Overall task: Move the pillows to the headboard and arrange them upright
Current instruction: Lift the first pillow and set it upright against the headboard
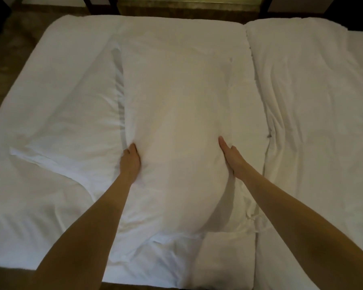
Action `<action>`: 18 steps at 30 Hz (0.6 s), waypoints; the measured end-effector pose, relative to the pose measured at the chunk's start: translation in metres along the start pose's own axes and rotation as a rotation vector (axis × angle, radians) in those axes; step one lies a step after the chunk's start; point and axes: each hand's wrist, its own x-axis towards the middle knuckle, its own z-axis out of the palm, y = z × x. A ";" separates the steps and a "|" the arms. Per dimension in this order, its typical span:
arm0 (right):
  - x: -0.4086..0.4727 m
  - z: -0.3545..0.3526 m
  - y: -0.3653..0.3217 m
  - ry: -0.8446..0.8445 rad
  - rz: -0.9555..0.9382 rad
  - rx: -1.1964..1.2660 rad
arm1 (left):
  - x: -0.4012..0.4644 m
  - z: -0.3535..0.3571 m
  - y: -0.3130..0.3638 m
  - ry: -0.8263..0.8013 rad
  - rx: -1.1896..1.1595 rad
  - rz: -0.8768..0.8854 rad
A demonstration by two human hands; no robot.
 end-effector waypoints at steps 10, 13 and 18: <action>-0.001 0.014 0.005 0.167 -0.080 -0.008 | -0.012 0.021 0.013 0.065 -0.119 -0.023; -0.005 0.011 0.002 0.243 -0.115 -0.085 | -0.019 0.020 0.018 0.127 -0.160 -0.012; -0.021 0.005 0.001 0.425 -0.221 -0.259 | -0.044 0.018 0.019 0.210 -0.224 0.021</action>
